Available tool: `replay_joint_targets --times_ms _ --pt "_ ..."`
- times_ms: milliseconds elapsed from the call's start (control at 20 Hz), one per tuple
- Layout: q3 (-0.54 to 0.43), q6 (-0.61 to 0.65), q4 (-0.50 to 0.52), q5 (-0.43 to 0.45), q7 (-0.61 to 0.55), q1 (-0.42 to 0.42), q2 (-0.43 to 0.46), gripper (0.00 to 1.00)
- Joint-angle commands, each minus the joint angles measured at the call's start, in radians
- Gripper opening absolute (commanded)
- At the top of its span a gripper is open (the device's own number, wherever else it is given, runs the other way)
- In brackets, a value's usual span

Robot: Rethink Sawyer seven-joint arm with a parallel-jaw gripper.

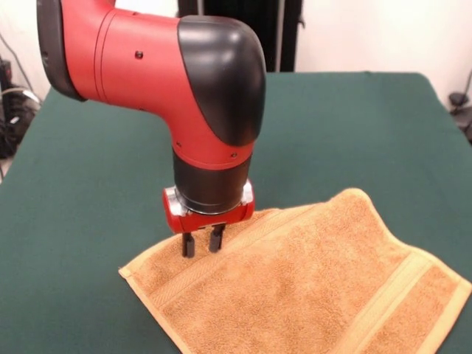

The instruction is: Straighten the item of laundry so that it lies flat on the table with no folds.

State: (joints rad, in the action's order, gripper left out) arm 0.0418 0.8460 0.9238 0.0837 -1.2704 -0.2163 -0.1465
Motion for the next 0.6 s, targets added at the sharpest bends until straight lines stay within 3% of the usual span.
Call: replay_joint_targets --times_ms 50,250,600 --pt "-0.093 0.073 0.053 0.067 0.046 0.040 0.137 1.00" --pt "-0.078 0.089 0.048 0.075 0.039 0.047 0.133 1.00" --pt "-0.055 -0.004 0.087 0.078 -0.032 0.053 0.100 1.00"
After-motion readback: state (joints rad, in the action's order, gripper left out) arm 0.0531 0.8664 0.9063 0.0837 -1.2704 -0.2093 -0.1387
